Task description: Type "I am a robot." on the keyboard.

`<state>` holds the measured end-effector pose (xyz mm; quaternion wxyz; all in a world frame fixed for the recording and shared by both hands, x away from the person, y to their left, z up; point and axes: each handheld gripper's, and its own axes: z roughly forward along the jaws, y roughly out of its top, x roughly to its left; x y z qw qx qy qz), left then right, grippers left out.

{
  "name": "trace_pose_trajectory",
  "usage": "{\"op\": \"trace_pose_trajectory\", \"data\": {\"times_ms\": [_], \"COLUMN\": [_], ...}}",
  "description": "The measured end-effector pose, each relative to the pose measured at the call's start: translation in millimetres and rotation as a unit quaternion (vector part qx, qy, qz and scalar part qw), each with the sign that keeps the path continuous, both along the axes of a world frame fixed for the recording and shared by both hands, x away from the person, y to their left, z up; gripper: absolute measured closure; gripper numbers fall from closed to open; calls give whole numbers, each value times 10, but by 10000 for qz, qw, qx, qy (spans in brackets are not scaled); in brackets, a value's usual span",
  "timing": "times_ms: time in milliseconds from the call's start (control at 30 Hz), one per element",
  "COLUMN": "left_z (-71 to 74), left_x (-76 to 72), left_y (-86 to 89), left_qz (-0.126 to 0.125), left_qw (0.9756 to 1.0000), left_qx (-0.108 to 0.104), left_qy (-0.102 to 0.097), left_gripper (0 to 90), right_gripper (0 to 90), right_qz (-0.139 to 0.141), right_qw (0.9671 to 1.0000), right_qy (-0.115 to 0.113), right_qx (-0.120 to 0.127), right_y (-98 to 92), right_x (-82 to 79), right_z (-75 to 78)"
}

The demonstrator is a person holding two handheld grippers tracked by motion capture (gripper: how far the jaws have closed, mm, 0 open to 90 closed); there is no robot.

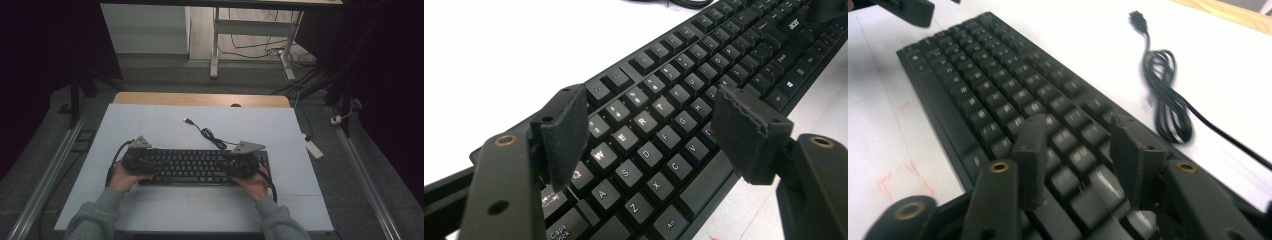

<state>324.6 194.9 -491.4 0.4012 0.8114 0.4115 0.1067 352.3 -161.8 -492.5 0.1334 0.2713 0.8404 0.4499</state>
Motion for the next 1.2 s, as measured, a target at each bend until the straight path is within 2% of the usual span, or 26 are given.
{"op": "trace_pose_trajectory", "data": {"times_ms": [200,367,667,833,1000,1200], "left_z": [-5,-7,-27,-43,-50,-64], "left_x": [5,6,20,40,43,60], "left_y": [-2,-12,-77,-116,-150,-190], "left_qz": [35,88,142,25,-72,-252], "left_qw": [10000,10000,9997,9996,9994,9991], "left_qx": [9,42,174,233,249,209], "left_qy": [-2,-14,-115,-141,-225,-265], "left_gripper": [315,320,383,439,530,784], "right_gripper": [517,508,502,502,502,502], "right_qz": [-210,-234,-174,-155,-177,-158], "right_qw": [9998,9997,9998,9998,9998,9998], "right_qy": [-49,-82,-111,-95,-123,-128], "right_qx": [34,38,49,46,56,29], "right_y": [-250,-392,-406,-404,-410,-403], "right_x": [-109,-194,-211,-203,-202,-199], "right_z": [-27,-52,-58,-65,-57,-59]}}
